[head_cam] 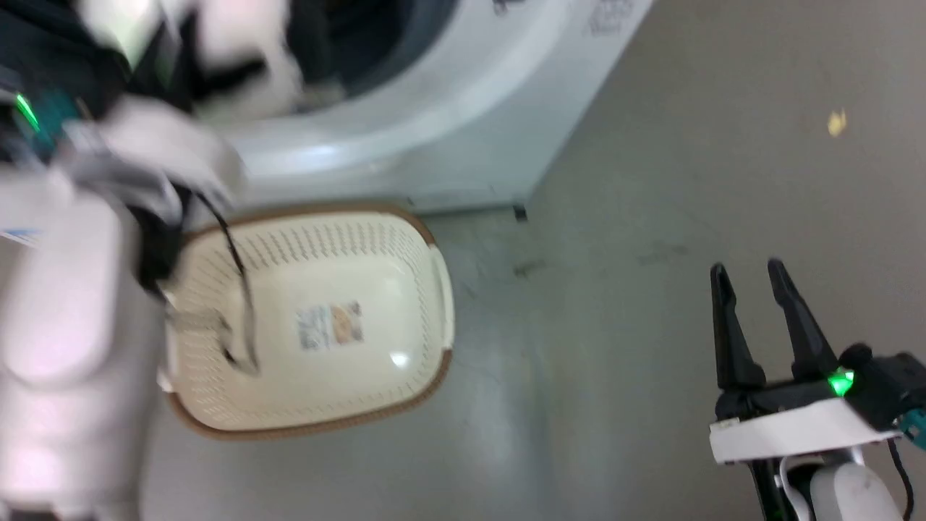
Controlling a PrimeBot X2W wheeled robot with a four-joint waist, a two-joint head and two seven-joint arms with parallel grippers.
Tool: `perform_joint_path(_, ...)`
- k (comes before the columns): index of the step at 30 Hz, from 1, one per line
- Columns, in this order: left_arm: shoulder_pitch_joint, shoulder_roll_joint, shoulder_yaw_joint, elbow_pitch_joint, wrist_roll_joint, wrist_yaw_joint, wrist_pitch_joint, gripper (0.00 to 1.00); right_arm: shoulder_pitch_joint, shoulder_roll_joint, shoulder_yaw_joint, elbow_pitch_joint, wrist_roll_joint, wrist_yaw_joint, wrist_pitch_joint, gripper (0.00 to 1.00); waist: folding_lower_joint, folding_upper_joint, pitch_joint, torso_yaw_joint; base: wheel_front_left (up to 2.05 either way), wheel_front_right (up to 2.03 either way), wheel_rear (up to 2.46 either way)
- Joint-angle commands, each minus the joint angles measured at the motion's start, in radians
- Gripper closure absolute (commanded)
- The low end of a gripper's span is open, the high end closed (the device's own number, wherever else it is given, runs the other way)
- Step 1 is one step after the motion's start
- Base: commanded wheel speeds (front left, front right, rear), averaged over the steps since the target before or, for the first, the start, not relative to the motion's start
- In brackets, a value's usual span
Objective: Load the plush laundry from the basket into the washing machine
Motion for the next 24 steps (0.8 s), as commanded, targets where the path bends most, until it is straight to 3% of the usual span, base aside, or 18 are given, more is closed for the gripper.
perform_joint_path(1, -0.052, 0.017, 0.000, 0.005, 0.011, -0.007, 0.014, 1.00, -0.020, -0.001, 0.006, -0.008, 0.010, -0.001, -0.004, 0.00, -0.0002, -0.0001, 0.099, -0.063, 0.00, 0.00, 0.00)
perform_joint_path(7, -0.310, 0.088, -0.032, 0.134, 0.050, -0.023, 0.142, 1.00, -0.079, -0.001, 0.035, -0.018, 0.051, -0.001, -0.004, 0.00, -0.0002, -0.0001, 0.215, -0.110, 0.00, 0.00, 0.00)
perform_joint_path(15, -0.603, 0.146, -0.039, 0.355, 0.094, -0.008, 0.203, 1.00, -0.117, -0.001, 0.074, -0.067, 0.108, -0.001, -0.004, 0.00, -0.0002, -0.0001, 0.311, -0.164, 0.00, 0.00, 0.00)
perform_joint_path(24, -0.743, 0.168, -0.075, 0.530, 0.119, -0.014, 0.215, 1.00, -0.132, -0.001, 0.095, -0.062, 0.135, -0.001, -0.004, 0.00, -0.0002, -0.0001, 0.348, -0.192, 0.00, 0.00, 0.00)
